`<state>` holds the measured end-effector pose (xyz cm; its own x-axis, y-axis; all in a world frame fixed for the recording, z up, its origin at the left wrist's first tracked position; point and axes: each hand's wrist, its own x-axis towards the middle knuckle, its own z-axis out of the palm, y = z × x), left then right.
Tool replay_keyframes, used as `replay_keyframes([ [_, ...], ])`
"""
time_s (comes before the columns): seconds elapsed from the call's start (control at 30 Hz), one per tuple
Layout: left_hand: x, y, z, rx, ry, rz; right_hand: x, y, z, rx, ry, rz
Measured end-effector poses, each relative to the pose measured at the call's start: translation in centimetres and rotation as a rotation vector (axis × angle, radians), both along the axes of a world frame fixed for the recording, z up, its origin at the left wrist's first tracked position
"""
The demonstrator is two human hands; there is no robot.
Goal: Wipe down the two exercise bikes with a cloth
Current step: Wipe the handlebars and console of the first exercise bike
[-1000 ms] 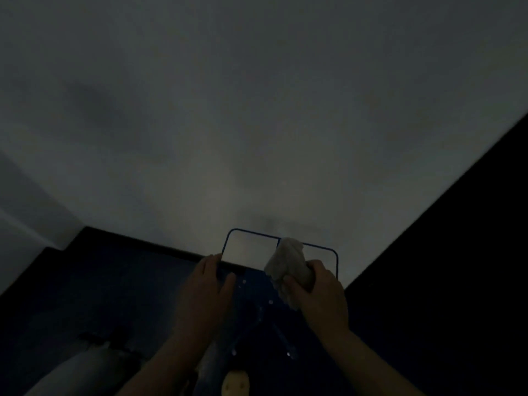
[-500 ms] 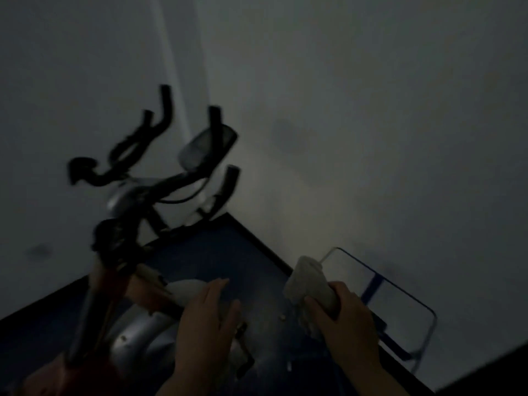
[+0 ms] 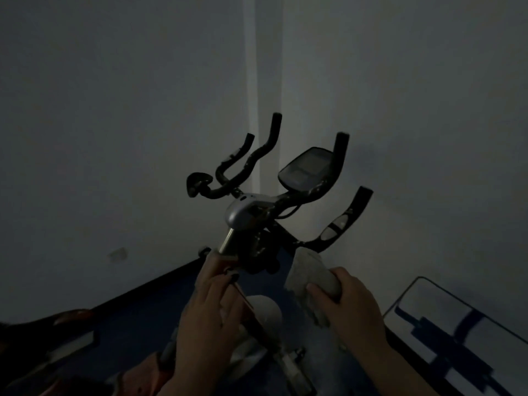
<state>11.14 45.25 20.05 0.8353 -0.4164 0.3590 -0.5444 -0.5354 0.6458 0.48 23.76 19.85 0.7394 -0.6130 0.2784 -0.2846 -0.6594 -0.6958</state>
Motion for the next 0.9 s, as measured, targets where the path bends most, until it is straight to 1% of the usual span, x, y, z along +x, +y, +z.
replay_keyframes([
  [0.2,4.2,1.2,0.4,0.003,0.000,-0.142,5.4,0.7,3.3,-0.318,-0.038,-0.141],
  [0.3,5.8,0.3,0.8,-0.004,-0.006,-0.178,8.3,0.9,3.3,-0.496,-0.001,-0.114],
  [0.37,6.8,-0.5,0.8,-0.018,-0.013,-0.174,9.5,1.3,2.4,-0.535,-0.001,-0.077],
  [0.43,7.5,-1.0,0.4,-0.009,0.002,-0.156,10.1,1.6,1.4,-0.494,-0.069,-0.025],
  [0.53,8.5,-1.6,-0.5,0.001,0.020,-0.138,11.0,1.4,0.7,-0.371,-0.187,0.052],
  [0.63,9.7,-2.5,-1.4,0.020,0.056,-0.126,12.0,1.4,0.5,-0.188,-0.235,0.119],
  [0.7,10.4,-3.1,-1.8,-0.003,0.072,-0.129,12.3,1.9,0.5,-0.060,-0.220,0.113],
  [0.8,11.0,-3.8,-1.5,-0.073,0.147,-0.153,12.6,2.1,0.4,0.136,-0.156,0.109],
  [0.9,11.8,-4.2,-1.2,-0.138,0.201,-0.155,12.7,2.0,0.1,0.146,-0.123,0.093],
])
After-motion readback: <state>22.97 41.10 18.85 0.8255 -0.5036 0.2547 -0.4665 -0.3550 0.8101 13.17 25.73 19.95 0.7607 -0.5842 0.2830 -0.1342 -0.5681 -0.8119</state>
